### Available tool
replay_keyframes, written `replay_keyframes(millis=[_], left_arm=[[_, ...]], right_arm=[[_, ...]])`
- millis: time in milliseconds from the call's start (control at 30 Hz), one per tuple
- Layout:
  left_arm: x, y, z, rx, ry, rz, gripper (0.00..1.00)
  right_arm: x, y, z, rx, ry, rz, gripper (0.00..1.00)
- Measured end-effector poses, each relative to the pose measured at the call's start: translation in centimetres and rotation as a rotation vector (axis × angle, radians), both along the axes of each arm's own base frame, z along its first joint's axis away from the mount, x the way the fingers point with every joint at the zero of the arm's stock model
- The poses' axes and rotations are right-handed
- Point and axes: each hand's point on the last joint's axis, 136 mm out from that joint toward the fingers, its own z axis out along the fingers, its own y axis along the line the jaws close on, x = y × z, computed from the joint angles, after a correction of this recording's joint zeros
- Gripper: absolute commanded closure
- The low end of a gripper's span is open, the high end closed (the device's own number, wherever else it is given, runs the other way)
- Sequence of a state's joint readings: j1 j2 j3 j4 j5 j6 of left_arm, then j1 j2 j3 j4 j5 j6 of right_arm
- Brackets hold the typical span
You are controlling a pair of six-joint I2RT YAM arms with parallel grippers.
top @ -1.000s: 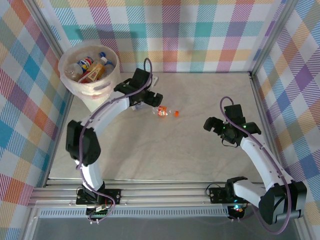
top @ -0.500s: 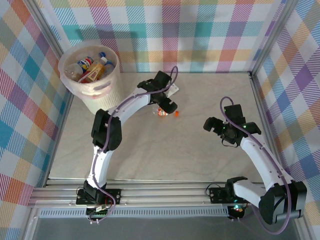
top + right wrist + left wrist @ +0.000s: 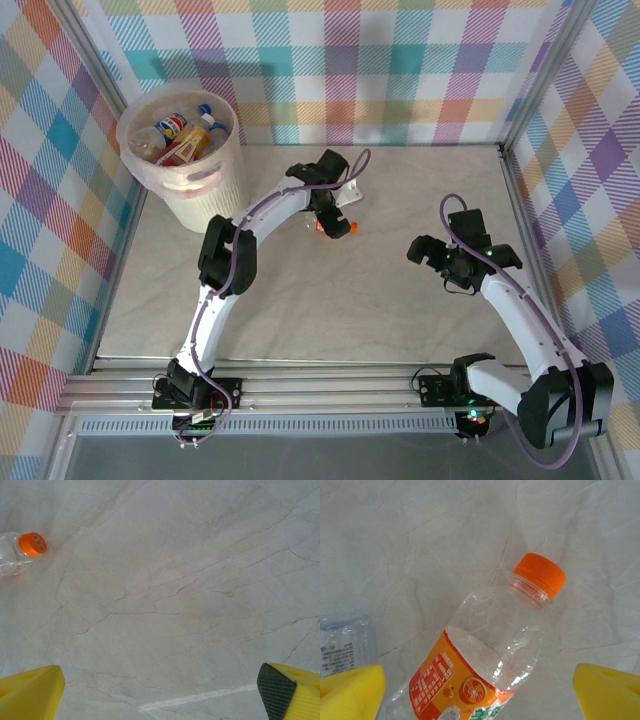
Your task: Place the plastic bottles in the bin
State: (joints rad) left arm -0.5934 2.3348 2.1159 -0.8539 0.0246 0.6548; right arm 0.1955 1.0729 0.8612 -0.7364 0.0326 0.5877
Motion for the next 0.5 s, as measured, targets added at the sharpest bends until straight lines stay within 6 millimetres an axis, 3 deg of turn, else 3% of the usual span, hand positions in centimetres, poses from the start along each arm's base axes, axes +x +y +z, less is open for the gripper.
replay_keyframes(millis=[200,500], left_arm=[[-0.2,0.7,-2.2,0.061,0.028,-0.013,0.04],[-0.3,0.9,-2.9,0.097,0.033,-0.024,0.1]], right_arm=[[0.0,0.0,0.0,0.0,0.001,0.0,0.0],[0.0,0.0,0.0,0.0,0.001,0.0,0.0]])
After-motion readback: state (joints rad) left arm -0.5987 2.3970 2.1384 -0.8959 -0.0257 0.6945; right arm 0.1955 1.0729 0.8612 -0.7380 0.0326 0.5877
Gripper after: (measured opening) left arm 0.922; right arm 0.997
